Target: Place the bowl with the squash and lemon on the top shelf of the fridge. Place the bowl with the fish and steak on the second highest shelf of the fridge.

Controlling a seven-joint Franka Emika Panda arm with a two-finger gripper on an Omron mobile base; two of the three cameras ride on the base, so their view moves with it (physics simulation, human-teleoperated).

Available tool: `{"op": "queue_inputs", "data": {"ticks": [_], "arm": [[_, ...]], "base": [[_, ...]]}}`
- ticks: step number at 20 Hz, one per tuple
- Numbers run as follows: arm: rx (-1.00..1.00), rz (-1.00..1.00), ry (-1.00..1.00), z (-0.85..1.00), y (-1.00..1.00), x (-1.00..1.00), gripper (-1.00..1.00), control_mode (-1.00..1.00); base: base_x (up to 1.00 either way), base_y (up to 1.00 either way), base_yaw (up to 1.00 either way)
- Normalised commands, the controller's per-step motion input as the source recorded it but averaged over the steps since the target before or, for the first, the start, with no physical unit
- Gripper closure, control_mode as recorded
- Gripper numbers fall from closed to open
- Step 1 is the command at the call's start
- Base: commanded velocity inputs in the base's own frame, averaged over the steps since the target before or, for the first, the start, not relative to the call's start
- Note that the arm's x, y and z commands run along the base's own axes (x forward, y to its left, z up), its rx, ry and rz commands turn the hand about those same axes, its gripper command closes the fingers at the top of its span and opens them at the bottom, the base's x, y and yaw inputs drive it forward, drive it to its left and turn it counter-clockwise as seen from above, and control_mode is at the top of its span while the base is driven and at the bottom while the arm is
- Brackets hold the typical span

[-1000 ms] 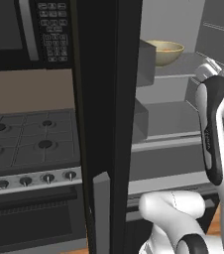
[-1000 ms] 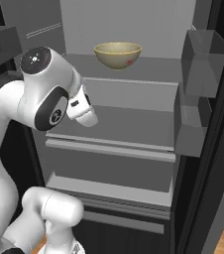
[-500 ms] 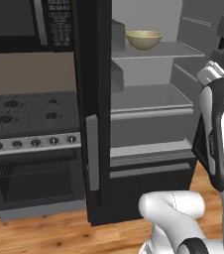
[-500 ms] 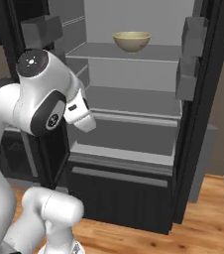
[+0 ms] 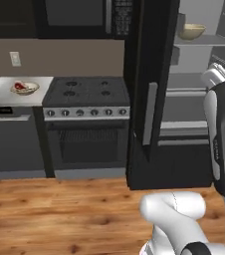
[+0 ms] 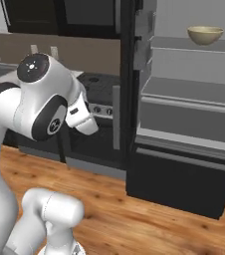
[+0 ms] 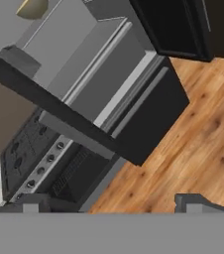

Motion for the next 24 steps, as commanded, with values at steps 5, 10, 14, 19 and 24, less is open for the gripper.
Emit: {"op": "queue_inputs", "data": {"ticks": [5,10,14,19,24], "arm": [[0.00,0.00,0.00,0.00,0.00,0.00,-1.00,1.00],[0.00,0.00,0.00,0.00,0.00,0.00,-1.00,1.00],[0.00,0.00,0.00,0.00,0.00,0.00,-1.00,1.00],[0.00,0.00,0.00,0.00,0.00,0.00,-1.00,1.00],[0.00,0.00,0.00,0.00,0.00,0.00,-1.00,1.00]], "base": [[0.05,1.00,0.20],[0.88,1.00,0.03],[1.00,0.94,-0.02],[1.00,0.78,-0.05],[1.00,0.58,-0.08]]}}
